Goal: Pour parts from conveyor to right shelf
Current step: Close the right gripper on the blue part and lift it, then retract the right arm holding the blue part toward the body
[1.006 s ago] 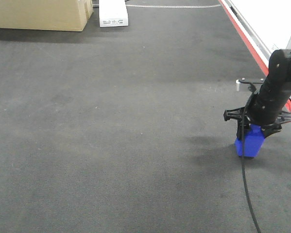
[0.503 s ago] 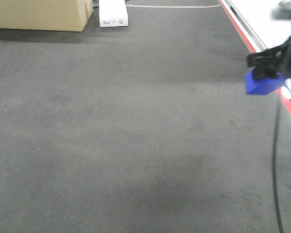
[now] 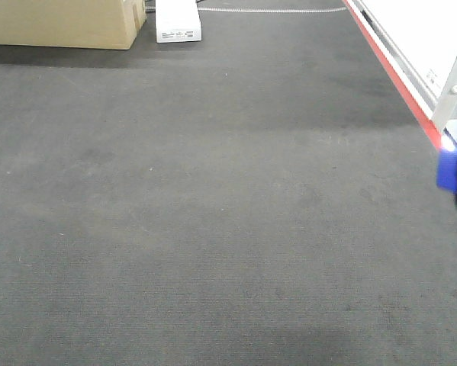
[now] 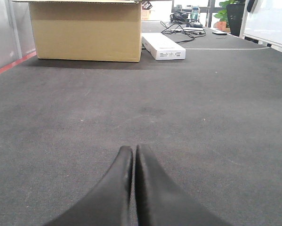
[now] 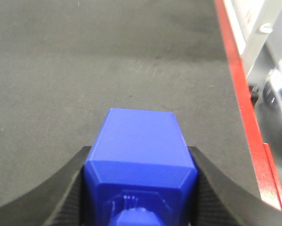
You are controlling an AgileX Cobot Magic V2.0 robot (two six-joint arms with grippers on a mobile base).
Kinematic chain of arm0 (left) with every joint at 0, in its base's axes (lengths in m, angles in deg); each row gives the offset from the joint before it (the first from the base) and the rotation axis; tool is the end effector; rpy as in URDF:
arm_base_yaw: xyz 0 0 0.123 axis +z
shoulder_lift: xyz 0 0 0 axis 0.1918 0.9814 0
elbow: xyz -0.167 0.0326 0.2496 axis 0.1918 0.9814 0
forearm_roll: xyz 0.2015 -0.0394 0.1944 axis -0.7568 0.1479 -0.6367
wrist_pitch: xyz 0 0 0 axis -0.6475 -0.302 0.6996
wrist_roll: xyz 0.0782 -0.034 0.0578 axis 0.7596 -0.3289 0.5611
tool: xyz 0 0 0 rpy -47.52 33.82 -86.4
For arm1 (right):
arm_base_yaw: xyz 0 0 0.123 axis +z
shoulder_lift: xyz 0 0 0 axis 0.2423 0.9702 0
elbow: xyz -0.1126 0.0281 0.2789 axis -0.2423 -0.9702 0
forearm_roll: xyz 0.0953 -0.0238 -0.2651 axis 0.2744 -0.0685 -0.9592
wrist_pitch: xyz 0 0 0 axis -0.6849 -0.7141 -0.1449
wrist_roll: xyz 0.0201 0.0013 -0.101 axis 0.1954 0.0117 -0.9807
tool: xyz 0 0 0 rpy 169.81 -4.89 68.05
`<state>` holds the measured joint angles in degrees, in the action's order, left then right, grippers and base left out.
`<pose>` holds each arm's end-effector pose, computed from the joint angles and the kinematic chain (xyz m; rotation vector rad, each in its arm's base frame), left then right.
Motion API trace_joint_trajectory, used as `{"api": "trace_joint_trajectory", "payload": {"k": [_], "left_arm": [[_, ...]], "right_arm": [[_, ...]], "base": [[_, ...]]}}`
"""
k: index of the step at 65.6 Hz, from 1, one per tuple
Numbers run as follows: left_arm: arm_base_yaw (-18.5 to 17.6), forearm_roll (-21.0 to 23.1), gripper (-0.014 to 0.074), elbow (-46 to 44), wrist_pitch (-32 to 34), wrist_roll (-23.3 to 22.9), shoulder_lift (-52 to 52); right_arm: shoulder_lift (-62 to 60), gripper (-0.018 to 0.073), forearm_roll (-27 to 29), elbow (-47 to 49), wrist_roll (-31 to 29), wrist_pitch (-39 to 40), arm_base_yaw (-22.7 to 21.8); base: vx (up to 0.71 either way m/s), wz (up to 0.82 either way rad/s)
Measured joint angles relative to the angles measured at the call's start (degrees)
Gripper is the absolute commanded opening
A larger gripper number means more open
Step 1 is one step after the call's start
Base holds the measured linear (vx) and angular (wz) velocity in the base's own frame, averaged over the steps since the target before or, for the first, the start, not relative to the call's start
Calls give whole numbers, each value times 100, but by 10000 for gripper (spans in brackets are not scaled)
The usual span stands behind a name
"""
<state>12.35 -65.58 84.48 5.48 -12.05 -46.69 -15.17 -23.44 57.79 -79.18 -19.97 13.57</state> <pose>0.0858 0.0019 0.1909 -0.0429 1.6404 -0.0040 0.1889 0.0045 0.3314 -0.1088 2.0376 0.0042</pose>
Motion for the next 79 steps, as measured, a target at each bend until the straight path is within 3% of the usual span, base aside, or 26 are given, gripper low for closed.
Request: {"api": "trace_joint_trajectory", "payload": {"k": [17, 38, 51, 79], "left_arm": [[0, 0, -6, 0, 0, 0, 0], [0, 0, -6, 0, 0, 0, 0], [0, 0, -6, 0, 0, 0, 0], [0, 0, -6, 0, 0, 0, 0]], "right_arm": [[-1576, -5, 0, -1403, -71, 312, 0], [-2787, -5, 70, -1785, -299, 349, 0], [-2990, -5, 91, -1948, -668, 410, 0], [-2990, -5, 95, -1948, -690, 432, 0]], "base": [[0, 0], [0, 0], [0, 0], [0, 0]]}}
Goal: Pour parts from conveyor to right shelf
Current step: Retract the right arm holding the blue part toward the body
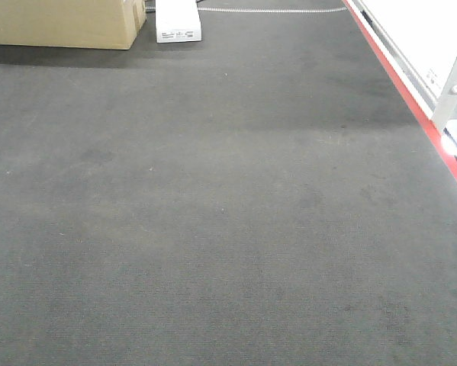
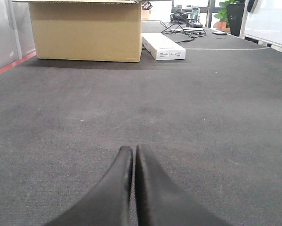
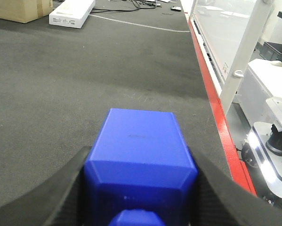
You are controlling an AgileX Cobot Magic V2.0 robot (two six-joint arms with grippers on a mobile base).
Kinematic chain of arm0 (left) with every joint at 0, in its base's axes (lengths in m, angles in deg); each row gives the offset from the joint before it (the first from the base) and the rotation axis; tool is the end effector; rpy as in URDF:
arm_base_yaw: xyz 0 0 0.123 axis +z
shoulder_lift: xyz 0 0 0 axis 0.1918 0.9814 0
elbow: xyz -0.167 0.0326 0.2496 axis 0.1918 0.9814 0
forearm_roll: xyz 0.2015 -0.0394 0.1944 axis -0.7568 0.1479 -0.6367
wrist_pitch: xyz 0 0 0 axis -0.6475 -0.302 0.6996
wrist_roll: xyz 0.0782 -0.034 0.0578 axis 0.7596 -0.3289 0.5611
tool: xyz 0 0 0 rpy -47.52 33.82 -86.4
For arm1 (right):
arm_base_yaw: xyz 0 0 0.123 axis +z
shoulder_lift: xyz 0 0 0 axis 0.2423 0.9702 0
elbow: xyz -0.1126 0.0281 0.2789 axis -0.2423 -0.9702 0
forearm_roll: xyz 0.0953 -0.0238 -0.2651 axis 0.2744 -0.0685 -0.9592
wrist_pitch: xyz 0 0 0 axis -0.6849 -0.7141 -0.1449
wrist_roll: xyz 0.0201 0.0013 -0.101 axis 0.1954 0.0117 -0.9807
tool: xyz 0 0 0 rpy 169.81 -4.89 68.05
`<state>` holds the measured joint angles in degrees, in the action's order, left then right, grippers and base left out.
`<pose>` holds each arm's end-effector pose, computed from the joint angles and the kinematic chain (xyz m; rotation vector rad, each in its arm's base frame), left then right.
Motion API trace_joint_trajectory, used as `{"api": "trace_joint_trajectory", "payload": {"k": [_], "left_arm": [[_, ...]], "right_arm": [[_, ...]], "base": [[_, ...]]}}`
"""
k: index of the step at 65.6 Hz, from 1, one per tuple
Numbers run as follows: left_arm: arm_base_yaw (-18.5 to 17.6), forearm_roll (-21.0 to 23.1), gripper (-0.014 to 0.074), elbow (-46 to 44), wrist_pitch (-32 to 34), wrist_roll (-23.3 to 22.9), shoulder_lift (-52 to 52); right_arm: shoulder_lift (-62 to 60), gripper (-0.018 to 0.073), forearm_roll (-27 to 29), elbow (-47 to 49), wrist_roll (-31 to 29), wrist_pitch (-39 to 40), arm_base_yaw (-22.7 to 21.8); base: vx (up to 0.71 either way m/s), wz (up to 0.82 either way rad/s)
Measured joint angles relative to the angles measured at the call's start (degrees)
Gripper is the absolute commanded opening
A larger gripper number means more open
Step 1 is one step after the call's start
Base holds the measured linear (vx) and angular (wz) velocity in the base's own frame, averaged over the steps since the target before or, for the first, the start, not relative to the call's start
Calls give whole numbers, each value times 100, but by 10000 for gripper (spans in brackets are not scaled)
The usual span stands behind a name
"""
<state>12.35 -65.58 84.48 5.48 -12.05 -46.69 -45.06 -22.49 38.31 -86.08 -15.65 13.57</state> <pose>0.0858 0.0019 0.1909 -0.0429 1.6404 -0.0040 0.0958 0.0049 0.2830 -0.1931 1.7739 -0.0864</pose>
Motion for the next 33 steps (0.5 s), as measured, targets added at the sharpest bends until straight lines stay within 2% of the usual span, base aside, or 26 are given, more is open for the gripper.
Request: {"api": "trace_joint_trajectory", "payload": {"k": [33], "left_arm": [[0, 0, -6, 0, 0, 0, 0]], "right_arm": [[0, -5, 6, 0, -5, 0, 0]], "base": [[0, 0]]}}
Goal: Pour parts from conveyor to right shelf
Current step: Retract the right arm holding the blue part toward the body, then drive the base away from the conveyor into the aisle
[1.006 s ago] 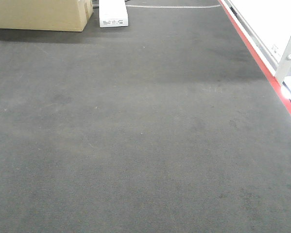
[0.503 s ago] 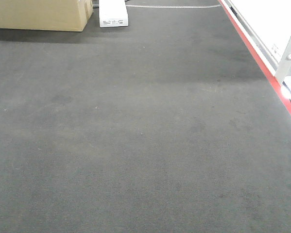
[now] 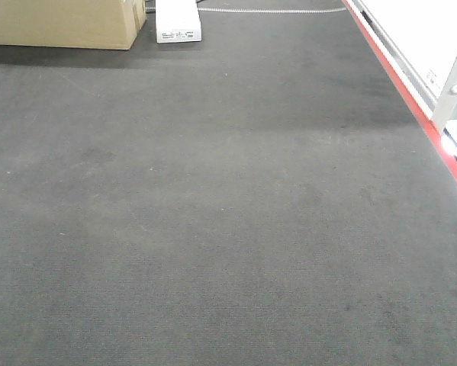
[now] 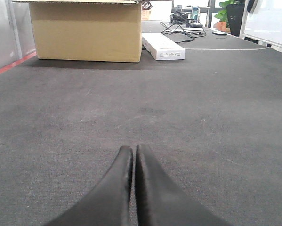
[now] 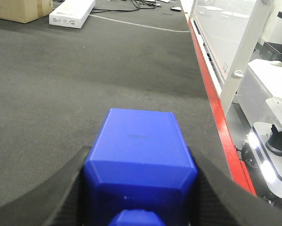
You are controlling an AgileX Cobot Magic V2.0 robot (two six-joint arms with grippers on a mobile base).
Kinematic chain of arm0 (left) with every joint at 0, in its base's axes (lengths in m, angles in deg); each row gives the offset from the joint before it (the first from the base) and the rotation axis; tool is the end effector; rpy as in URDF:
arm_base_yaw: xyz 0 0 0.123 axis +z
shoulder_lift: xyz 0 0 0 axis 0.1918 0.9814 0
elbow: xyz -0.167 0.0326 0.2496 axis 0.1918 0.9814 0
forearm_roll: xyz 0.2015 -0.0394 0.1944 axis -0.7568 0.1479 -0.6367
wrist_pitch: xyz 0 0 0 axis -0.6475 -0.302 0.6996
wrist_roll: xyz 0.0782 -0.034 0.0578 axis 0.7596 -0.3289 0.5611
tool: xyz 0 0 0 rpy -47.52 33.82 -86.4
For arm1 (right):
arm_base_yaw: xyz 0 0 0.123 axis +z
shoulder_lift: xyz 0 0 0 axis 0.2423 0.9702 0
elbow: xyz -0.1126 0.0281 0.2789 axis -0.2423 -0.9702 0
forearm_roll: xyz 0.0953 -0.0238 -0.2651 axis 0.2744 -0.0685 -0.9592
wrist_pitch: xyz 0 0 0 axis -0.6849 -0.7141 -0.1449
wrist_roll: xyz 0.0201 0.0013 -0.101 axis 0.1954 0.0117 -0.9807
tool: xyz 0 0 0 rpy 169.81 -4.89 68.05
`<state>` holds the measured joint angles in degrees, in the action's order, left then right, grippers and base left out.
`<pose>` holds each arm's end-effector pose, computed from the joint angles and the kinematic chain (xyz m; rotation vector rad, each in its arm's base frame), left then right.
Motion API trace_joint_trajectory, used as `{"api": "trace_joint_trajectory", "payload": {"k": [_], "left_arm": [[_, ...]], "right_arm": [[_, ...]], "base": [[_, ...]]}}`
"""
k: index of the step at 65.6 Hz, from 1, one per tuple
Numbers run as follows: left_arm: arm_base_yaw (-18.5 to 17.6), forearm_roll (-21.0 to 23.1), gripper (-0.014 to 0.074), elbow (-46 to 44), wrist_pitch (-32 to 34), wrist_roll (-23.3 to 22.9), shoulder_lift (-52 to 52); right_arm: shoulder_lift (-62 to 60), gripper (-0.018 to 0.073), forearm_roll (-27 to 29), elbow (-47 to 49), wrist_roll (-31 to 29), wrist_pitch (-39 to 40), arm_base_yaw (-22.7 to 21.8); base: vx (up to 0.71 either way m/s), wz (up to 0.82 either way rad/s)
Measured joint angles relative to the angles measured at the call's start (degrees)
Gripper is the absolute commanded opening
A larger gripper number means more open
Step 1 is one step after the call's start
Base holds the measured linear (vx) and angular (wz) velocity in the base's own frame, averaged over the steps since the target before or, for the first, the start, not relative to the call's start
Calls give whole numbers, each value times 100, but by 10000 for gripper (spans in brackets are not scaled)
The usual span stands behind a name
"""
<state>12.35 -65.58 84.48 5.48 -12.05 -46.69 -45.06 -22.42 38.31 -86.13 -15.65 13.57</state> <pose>0.0858 0.0019 0.1909 -0.0429 1.6404 -0.0040 0.0958 0.0050 0.2830 -0.1931 1.7738 -0.0859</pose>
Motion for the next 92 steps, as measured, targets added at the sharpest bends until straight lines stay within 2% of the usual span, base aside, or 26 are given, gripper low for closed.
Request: {"api": "trace_joint_trajectory", "payload": {"k": [27, 55, 92], "left_arm": [[0, 0, -6, 0, 0, 0, 0], [0, 0, -6, 0, 0, 0, 0], [0, 0, -6, 0, 0, 0, 0]], "right_arm": [[0, -5, 7, 0, 0, 0, 0], [0, -5, 9, 0, 0, 0, 0], [0, -5, 9, 0, 0, 0, 0]], "base": [[-6, 0], [-26, -2], [-38, -53]]}}
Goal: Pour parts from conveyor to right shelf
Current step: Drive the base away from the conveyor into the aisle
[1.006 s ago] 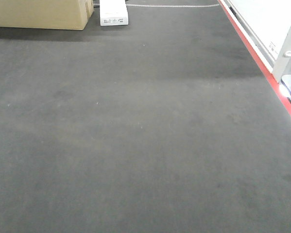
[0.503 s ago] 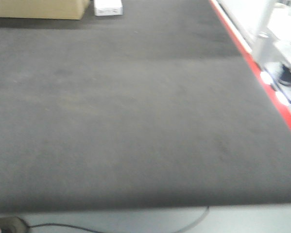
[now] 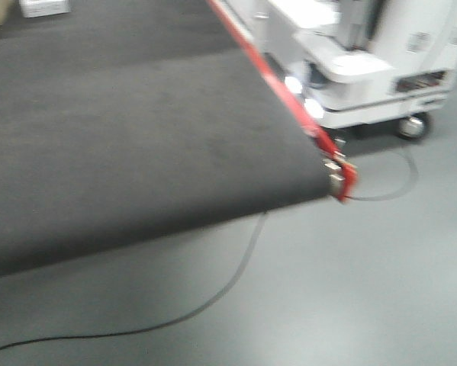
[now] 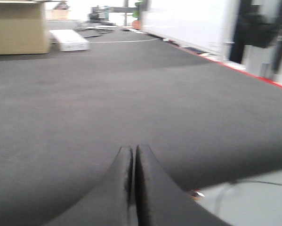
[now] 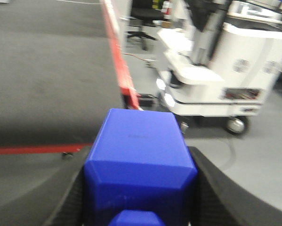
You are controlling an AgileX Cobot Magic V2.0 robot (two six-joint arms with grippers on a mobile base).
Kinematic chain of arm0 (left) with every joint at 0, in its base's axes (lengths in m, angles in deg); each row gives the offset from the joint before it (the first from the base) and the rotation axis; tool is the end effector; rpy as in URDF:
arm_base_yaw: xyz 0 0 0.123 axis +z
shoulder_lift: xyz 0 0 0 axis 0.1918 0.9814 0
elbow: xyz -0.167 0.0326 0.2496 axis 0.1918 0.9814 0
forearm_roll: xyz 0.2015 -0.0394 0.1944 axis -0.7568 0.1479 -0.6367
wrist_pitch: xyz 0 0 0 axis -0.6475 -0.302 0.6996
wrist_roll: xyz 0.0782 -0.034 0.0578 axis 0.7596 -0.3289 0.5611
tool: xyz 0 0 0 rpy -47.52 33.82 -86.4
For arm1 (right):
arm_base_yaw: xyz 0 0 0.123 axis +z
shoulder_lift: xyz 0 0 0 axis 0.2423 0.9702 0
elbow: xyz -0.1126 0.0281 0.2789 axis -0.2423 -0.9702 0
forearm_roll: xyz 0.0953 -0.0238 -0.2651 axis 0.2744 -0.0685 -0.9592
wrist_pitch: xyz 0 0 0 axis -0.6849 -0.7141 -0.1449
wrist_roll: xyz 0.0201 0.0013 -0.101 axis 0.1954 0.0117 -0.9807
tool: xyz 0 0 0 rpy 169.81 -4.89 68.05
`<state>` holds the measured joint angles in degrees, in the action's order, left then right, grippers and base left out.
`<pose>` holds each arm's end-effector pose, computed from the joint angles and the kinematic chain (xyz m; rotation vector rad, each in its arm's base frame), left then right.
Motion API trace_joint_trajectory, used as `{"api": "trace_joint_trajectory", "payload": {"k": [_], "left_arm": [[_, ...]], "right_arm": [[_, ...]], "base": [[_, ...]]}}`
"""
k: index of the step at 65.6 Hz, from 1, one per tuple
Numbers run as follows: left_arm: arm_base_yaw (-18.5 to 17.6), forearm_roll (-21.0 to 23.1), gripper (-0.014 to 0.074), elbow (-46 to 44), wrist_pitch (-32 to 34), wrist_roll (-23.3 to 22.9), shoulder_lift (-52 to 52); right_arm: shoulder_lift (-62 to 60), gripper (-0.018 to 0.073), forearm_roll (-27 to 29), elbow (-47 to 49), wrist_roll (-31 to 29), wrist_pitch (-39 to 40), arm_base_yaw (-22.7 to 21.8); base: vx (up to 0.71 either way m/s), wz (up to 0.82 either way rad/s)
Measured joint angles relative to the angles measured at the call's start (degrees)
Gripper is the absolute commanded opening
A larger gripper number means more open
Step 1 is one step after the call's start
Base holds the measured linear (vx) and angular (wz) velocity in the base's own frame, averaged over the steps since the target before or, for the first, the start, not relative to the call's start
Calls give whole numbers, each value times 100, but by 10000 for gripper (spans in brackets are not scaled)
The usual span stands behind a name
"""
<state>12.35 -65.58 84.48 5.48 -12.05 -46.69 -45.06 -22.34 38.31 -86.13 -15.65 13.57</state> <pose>0.0858 0.0019 0.1909 -0.0429 1.6404 -0.0040 0.0958 0.0050 0.2830 -0.1924 1.7738 -0.0845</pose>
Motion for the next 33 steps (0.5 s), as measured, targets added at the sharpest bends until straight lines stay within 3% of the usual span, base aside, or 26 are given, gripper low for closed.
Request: {"api": "trace_joint_trajectory", "payload": {"k": [33], "left_arm": [[0, 0, -6, 0, 0, 0, 0]], "right_arm": [[0, -5, 0, 0, 0, 0, 0]], "base": [[-36, -59]]}}
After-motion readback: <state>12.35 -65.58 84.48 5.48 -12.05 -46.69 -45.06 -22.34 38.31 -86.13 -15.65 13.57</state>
